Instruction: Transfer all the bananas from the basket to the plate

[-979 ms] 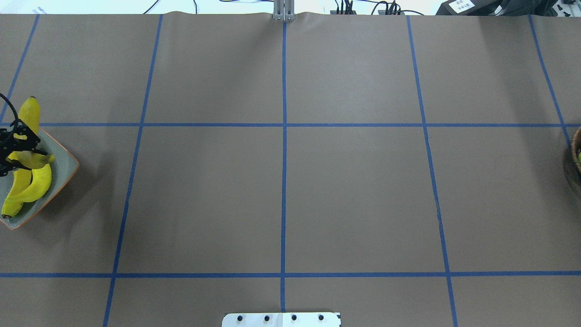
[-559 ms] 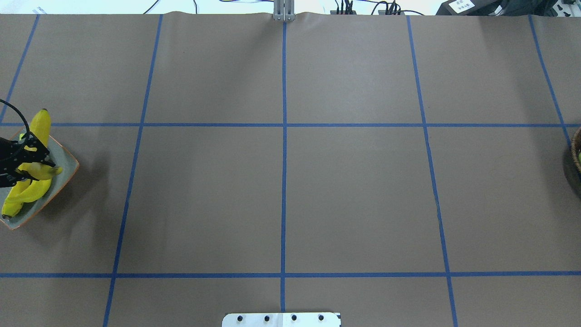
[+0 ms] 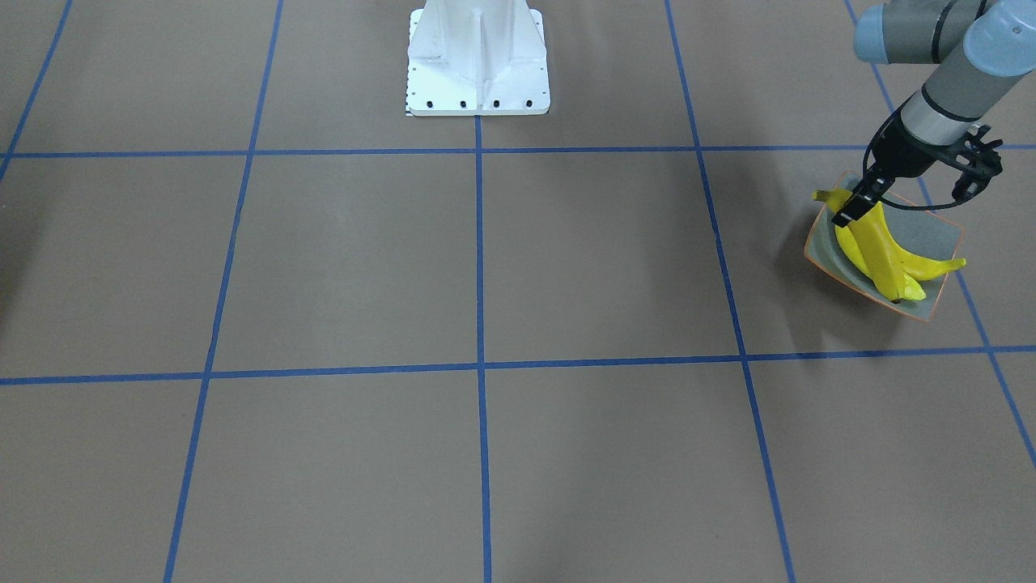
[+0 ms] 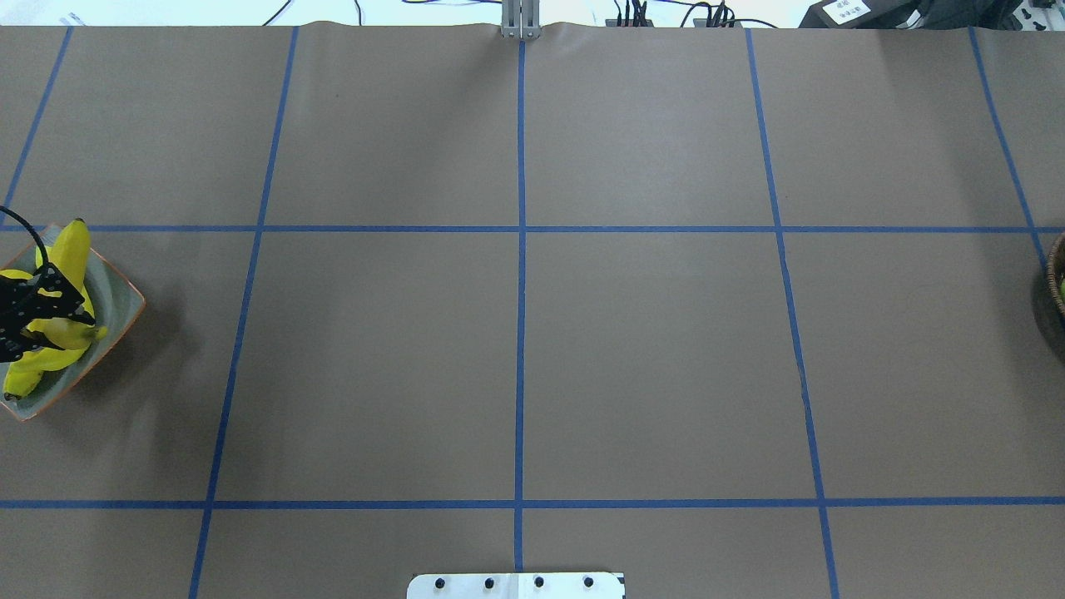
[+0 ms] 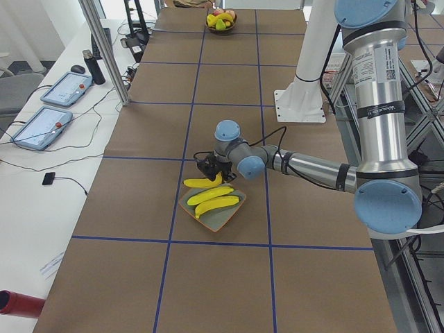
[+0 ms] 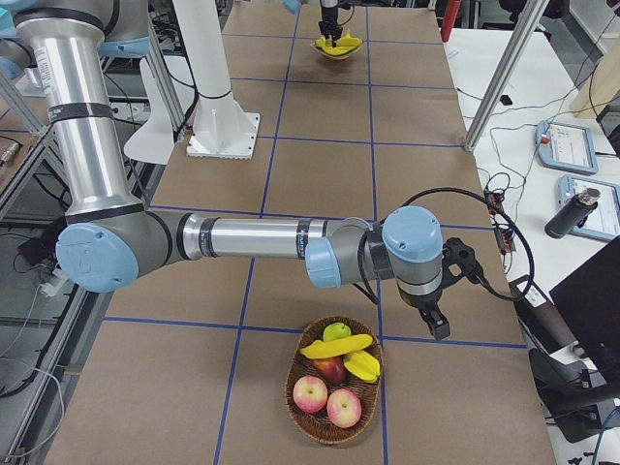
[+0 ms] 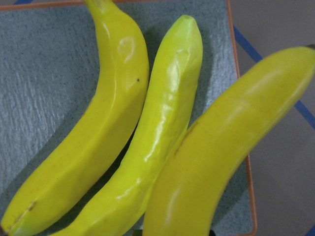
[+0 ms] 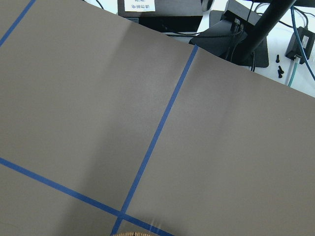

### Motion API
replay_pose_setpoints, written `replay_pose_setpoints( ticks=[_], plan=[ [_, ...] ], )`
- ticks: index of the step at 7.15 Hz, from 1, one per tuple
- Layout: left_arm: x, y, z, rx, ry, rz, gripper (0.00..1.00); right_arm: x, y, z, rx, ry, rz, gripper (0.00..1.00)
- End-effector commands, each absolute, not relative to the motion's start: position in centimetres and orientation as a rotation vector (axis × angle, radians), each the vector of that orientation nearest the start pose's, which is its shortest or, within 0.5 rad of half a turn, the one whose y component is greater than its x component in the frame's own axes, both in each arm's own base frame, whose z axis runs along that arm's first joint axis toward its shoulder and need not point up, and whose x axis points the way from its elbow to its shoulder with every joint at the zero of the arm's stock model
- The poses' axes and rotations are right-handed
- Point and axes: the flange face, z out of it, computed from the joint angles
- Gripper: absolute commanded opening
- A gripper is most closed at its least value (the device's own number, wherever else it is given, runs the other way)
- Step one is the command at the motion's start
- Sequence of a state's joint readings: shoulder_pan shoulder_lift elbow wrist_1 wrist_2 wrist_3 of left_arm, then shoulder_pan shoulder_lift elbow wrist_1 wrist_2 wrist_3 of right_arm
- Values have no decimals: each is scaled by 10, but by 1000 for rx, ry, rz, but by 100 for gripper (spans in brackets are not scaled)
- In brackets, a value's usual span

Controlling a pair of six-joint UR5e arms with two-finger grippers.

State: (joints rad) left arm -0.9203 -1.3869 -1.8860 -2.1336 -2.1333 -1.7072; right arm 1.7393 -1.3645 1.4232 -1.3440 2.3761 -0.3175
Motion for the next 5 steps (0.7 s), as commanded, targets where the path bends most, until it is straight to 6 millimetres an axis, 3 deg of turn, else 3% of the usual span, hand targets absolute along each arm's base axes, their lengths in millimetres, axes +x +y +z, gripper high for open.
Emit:
replay_pose_setpoints(
  ticks=[1,4,5],
  plan=[
    [204,-399,531,-240,859,-785,100,162,-569,600,446,-715,-246,100],
    [203,-399,528,-224,870,-769,100,163,-569,600,445,-712,-242,100],
    [202,-399,511,-221,903,-752,100,163,-569,602,441,-713,-240,100]
  ],
)
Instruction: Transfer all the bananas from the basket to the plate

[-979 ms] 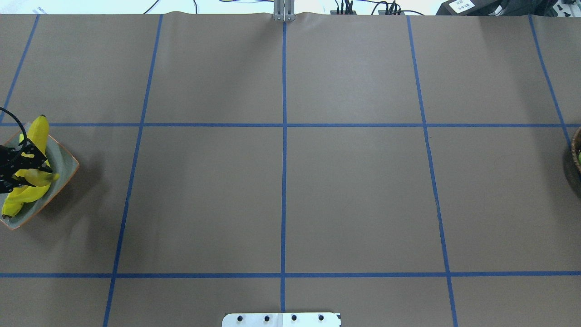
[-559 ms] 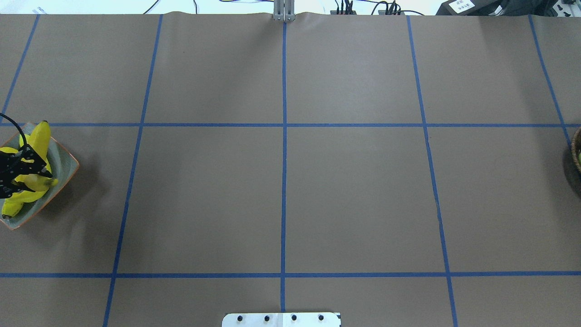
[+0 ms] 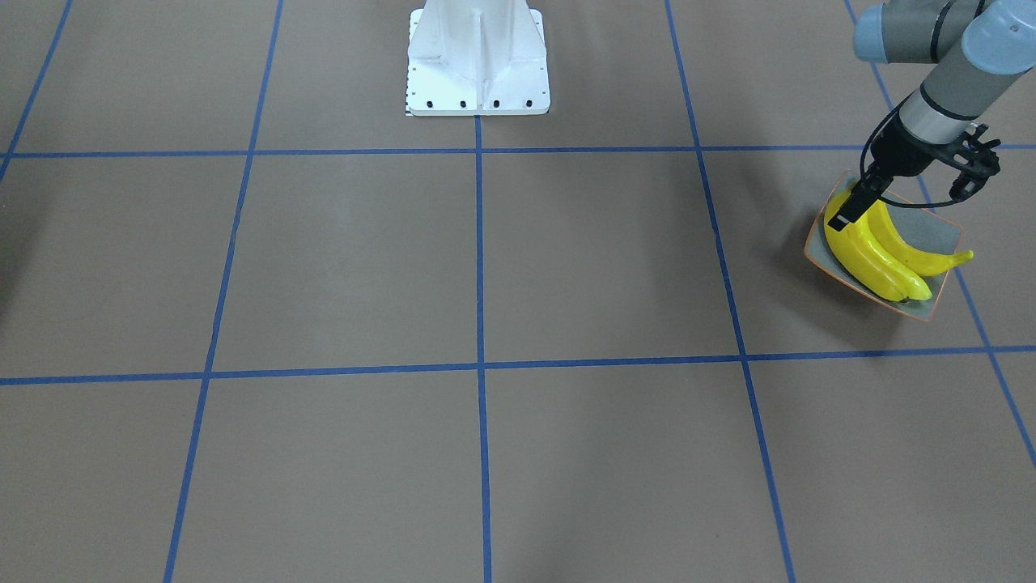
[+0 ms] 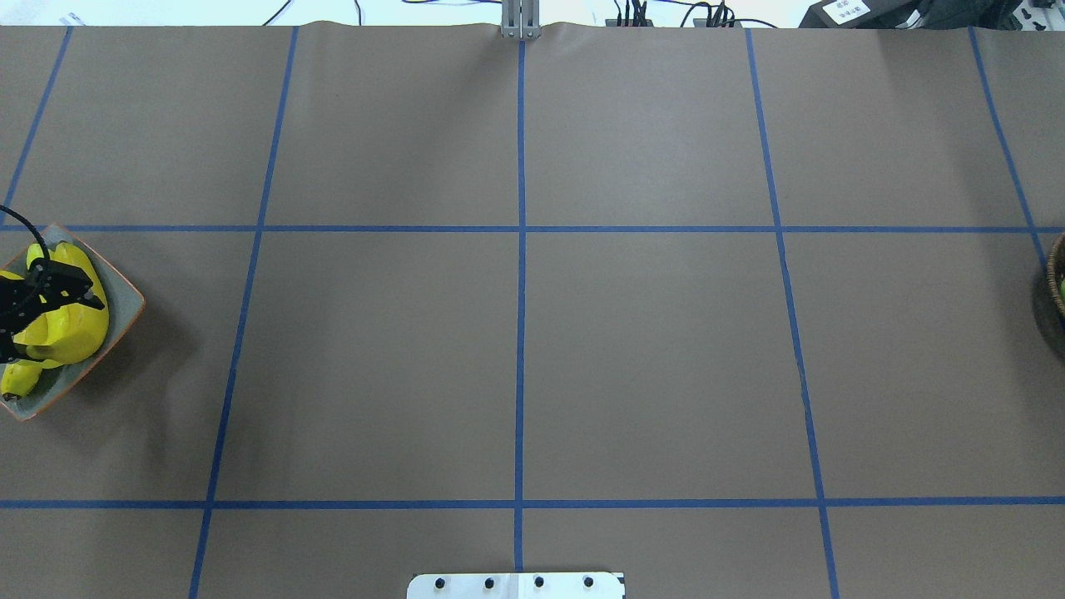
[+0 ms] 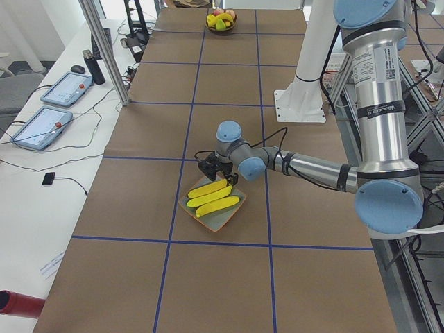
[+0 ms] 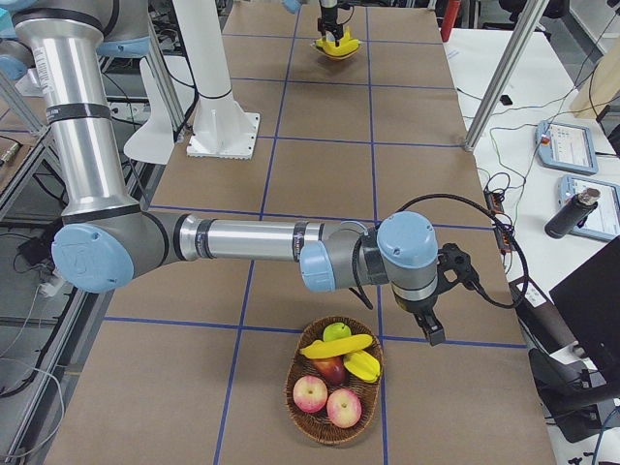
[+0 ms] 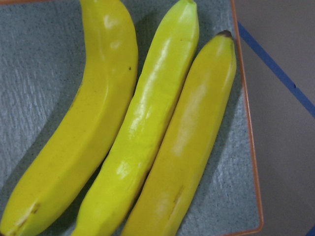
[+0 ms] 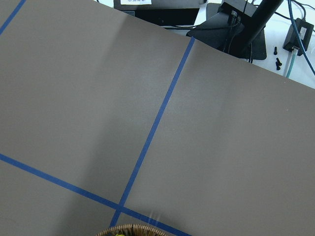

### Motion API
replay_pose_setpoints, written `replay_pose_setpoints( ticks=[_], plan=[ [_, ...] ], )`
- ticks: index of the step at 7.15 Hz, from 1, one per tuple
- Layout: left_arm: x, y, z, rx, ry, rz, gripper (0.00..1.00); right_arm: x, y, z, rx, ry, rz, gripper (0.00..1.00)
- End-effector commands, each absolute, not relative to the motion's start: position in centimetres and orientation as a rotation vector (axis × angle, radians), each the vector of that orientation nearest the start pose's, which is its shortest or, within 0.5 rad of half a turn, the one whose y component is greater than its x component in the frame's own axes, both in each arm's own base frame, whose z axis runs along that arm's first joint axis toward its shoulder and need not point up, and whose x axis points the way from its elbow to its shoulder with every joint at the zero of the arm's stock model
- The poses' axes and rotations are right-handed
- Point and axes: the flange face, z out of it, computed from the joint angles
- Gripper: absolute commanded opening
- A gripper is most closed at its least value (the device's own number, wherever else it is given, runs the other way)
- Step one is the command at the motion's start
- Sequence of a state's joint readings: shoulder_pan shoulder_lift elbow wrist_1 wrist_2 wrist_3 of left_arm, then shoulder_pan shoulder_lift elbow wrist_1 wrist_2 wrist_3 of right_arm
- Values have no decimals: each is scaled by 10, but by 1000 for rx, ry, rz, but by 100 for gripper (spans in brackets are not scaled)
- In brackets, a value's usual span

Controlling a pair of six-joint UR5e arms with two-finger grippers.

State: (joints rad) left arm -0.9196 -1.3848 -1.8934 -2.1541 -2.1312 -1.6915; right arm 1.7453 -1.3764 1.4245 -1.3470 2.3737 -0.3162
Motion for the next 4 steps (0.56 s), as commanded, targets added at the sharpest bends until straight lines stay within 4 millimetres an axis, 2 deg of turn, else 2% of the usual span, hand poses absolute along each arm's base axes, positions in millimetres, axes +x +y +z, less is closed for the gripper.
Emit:
replay_pose_setpoints(
  ticks=[1,3,4],
  plan=[
    [201,-396,487,-251,950,-719,100,165,-567,605,435,-715,-235,100],
    [179,-404,473,-169,989,-611,100,164,-554,623,408,-716,-222,100],
    [174,-416,449,-147,1007,-568,100,161,-543,638,381,-719,-209,100]
  ],
)
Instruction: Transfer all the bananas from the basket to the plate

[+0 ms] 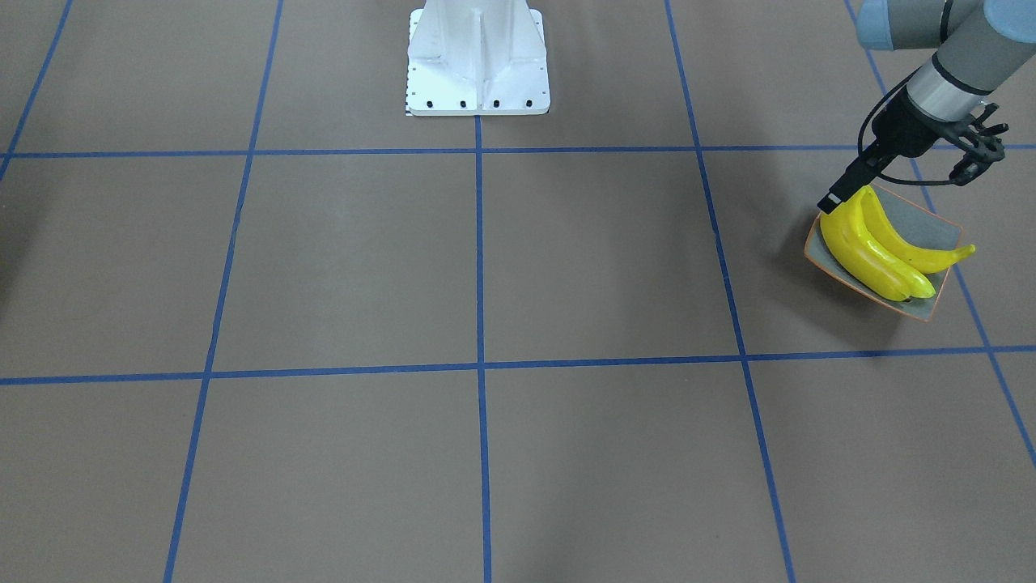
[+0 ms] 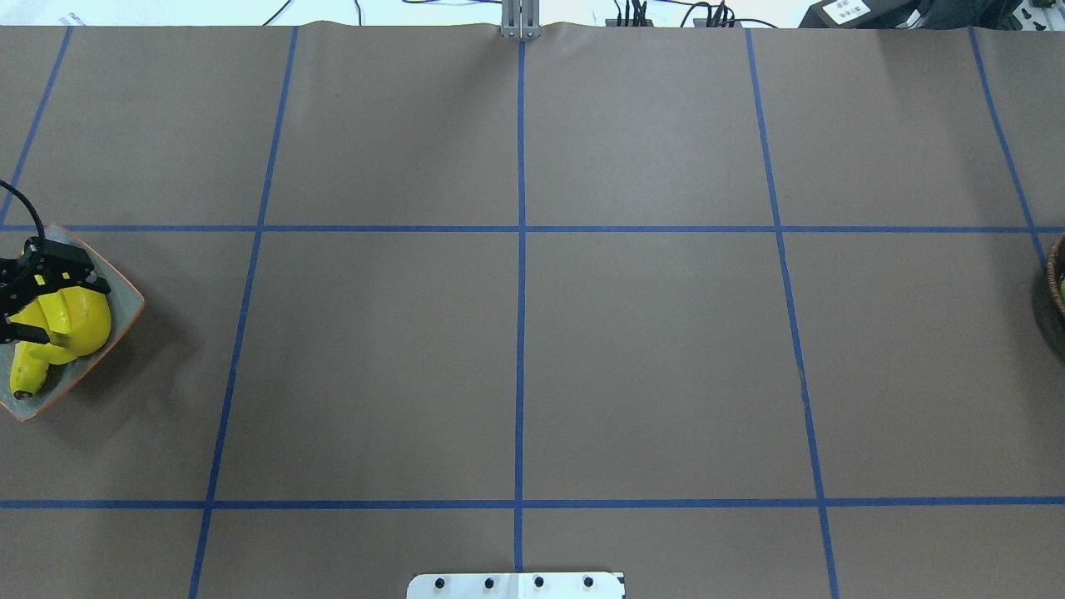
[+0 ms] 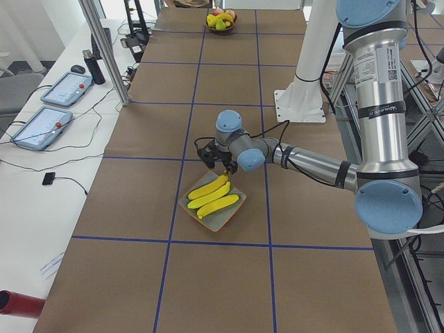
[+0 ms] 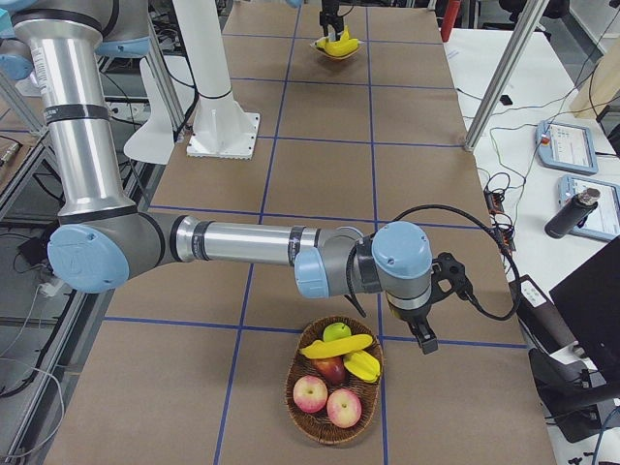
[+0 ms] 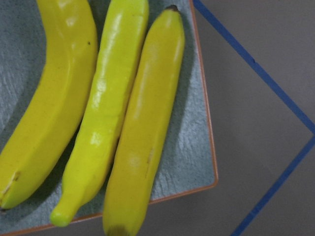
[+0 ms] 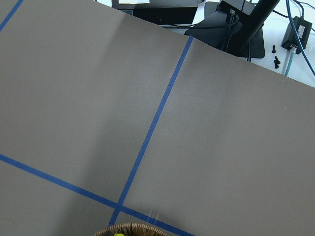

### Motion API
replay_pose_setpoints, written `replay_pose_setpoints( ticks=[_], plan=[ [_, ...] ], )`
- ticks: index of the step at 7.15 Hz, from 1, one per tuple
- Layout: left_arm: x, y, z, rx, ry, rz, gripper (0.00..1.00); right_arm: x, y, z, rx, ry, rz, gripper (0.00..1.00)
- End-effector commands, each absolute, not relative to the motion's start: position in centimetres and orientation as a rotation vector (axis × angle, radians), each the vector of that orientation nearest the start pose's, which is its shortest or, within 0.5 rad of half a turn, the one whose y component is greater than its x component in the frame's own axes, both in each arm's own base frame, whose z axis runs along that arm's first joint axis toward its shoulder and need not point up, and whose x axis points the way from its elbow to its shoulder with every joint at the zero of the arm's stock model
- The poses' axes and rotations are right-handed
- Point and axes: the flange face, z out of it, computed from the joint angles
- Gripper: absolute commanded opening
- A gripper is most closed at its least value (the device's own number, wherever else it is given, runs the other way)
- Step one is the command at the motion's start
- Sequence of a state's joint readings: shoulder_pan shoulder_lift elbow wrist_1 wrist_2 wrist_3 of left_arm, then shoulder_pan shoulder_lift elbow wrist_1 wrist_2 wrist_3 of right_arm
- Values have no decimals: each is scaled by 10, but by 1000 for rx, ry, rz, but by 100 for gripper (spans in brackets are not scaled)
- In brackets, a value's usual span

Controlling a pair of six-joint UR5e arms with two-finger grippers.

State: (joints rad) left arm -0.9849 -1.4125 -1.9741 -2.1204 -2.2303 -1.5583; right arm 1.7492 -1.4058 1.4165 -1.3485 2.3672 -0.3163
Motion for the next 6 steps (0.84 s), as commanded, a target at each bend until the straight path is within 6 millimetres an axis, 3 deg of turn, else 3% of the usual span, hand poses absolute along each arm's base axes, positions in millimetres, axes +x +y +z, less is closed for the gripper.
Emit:
replay_pose_setpoints(
  ticks=[1,2,3,5,6],
  plan=[
    [169,-433,401,-158,1038,-570,100,159,-531,657,344,-722,-184,100],
    [164,-436,348,-130,1076,-556,100,158,-518,683,300,-716,-166,100],
    [162,-433,319,-111,1099,-543,100,156,-504,698,264,-711,-130,100],
    [164,-435,294,-76,1135,-517,100,146,-471,722,228,-745,-57,100],
    [165,-437,287,-67,1145,-510,100,129,-466,724,233,-779,-50,100]
  ],
)
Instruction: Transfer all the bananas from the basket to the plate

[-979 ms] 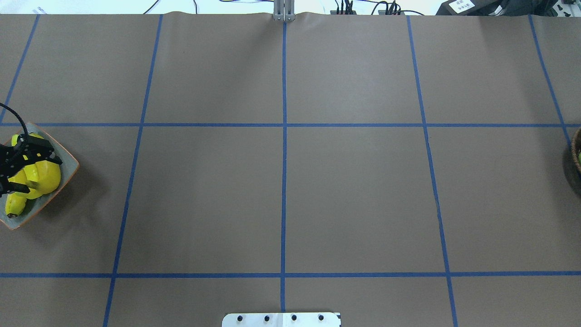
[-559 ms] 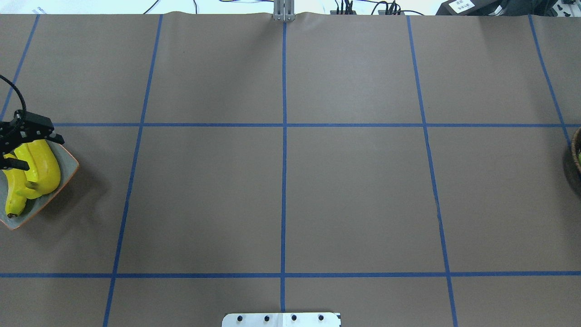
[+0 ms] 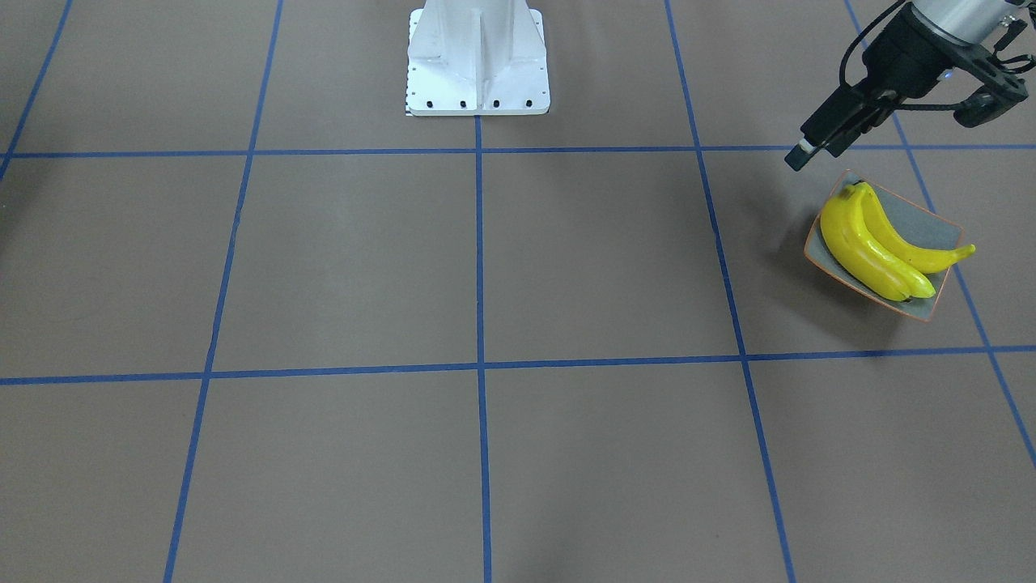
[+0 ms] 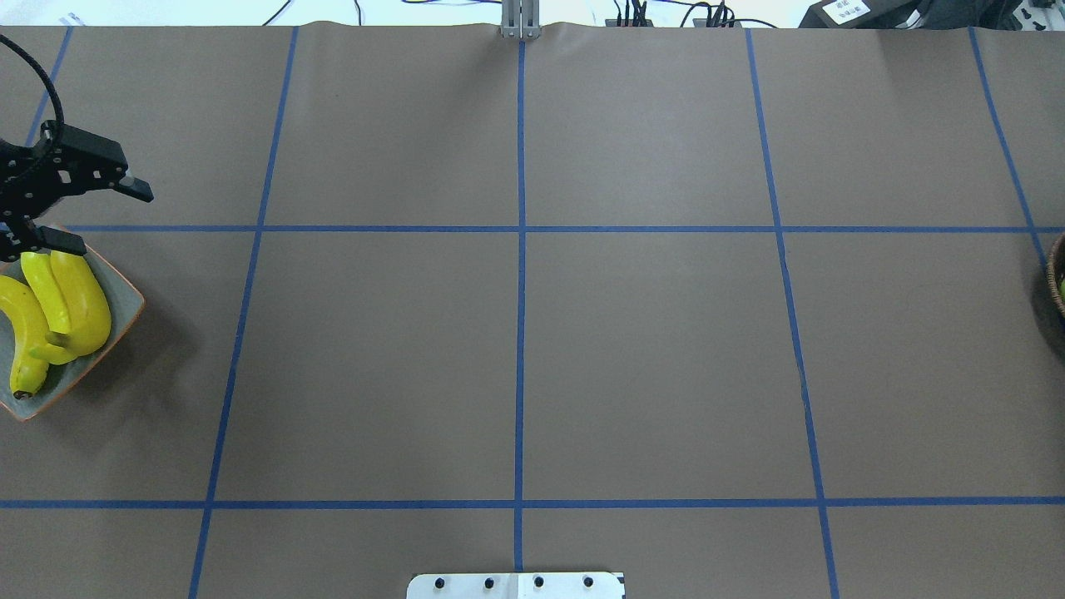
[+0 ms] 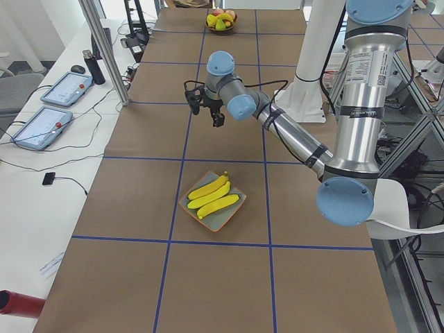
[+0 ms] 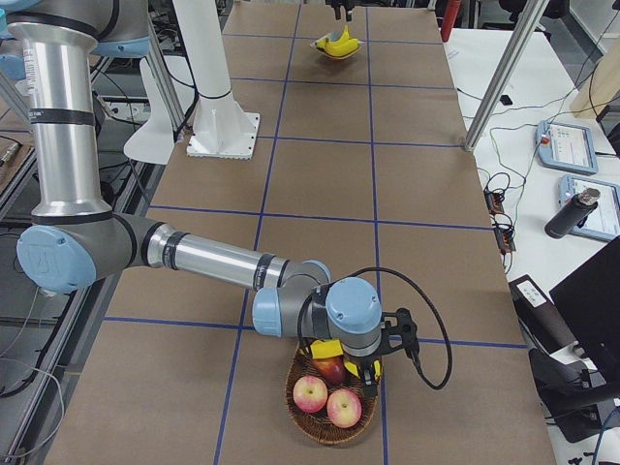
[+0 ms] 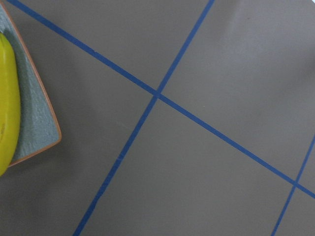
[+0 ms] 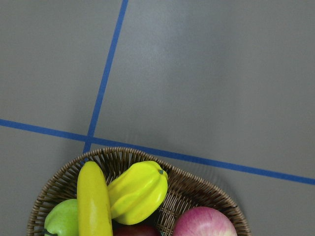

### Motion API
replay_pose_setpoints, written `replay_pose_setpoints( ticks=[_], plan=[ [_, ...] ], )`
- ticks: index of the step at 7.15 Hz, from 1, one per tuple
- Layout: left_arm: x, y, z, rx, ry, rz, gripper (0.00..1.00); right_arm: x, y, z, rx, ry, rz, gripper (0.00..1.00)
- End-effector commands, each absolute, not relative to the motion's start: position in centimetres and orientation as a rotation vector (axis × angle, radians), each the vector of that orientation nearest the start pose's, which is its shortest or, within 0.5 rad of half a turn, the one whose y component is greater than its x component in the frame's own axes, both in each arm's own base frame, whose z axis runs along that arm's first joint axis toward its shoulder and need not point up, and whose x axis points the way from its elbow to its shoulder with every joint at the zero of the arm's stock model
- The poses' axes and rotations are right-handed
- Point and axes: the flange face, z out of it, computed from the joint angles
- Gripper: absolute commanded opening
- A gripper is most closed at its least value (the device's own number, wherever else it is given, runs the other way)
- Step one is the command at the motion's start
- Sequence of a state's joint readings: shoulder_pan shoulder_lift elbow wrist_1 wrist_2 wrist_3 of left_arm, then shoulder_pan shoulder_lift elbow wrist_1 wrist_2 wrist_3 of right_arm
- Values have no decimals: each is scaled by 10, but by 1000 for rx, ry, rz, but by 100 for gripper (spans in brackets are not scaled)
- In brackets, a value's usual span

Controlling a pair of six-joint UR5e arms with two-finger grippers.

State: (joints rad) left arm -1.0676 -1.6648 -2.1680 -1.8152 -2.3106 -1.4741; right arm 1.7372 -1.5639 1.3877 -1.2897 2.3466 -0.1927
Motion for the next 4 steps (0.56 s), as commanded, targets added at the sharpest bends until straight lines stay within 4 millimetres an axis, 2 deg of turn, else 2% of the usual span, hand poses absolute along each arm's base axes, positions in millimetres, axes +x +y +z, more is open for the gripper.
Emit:
replay_pose_setpoints(
  ticks=[1,3,4],
  plan=[
    [166,-437,285,-65,1148,-507,100,109,-452,733,244,-789,-30,100],
    [164,-436,279,-54,1158,-500,100,72,-434,738,283,-808,-11,100],
    [164,-436,279,-54,1158,-500,100,68,-414,749,289,-810,-30,100]
  ],
)
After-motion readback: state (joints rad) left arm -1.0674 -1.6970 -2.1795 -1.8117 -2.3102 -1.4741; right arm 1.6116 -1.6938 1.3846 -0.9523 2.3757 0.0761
